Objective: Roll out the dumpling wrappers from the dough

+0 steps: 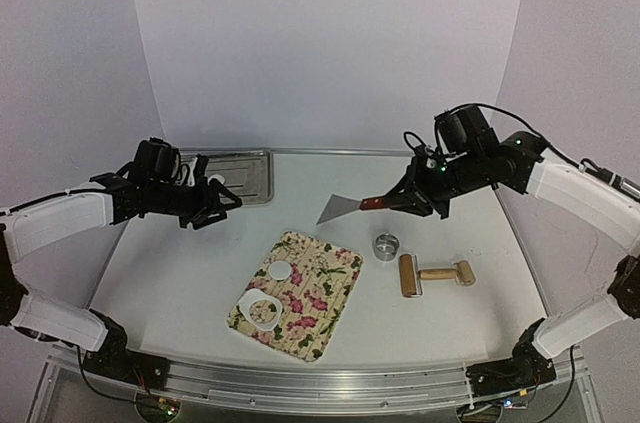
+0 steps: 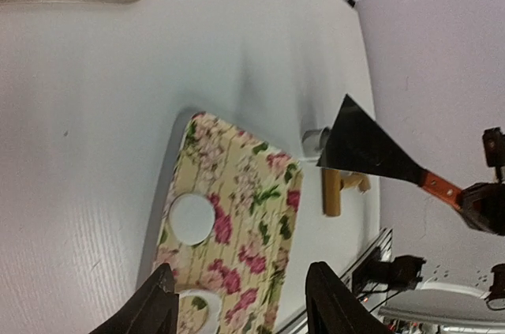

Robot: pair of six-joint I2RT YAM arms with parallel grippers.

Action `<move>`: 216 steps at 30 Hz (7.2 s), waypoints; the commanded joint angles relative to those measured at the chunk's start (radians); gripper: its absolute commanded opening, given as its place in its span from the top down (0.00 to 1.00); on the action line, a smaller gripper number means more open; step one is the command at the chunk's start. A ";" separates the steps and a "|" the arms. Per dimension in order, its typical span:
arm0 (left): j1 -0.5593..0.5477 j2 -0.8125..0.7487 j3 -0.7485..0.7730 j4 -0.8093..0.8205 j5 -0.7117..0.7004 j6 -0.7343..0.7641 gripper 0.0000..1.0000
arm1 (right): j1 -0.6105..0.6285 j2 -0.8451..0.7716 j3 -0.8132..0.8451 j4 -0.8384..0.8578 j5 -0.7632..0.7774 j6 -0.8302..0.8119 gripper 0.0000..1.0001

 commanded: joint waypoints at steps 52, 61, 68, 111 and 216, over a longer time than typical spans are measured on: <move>-0.173 0.427 0.170 -0.160 -0.133 0.310 0.56 | -0.005 0.115 -0.422 0.400 -0.255 0.020 1.00; -0.173 0.501 0.144 -0.138 -0.077 0.318 0.62 | -0.005 0.125 -0.444 0.400 -0.238 0.045 1.00; -0.173 0.537 0.147 -0.143 -0.082 0.336 0.72 | -0.005 0.158 -0.453 0.399 -0.234 0.058 1.00; -0.175 0.542 0.137 -0.190 -0.115 0.389 1.00 | -0.005 0.311 -0.514 0.487 -0.165 0.040 1.00; -0.172 0.565 0.288 -0.123 0.061 0.255 0.30 | -0.120 0.552 -0.676 1.444 -0.552 0.173 1.00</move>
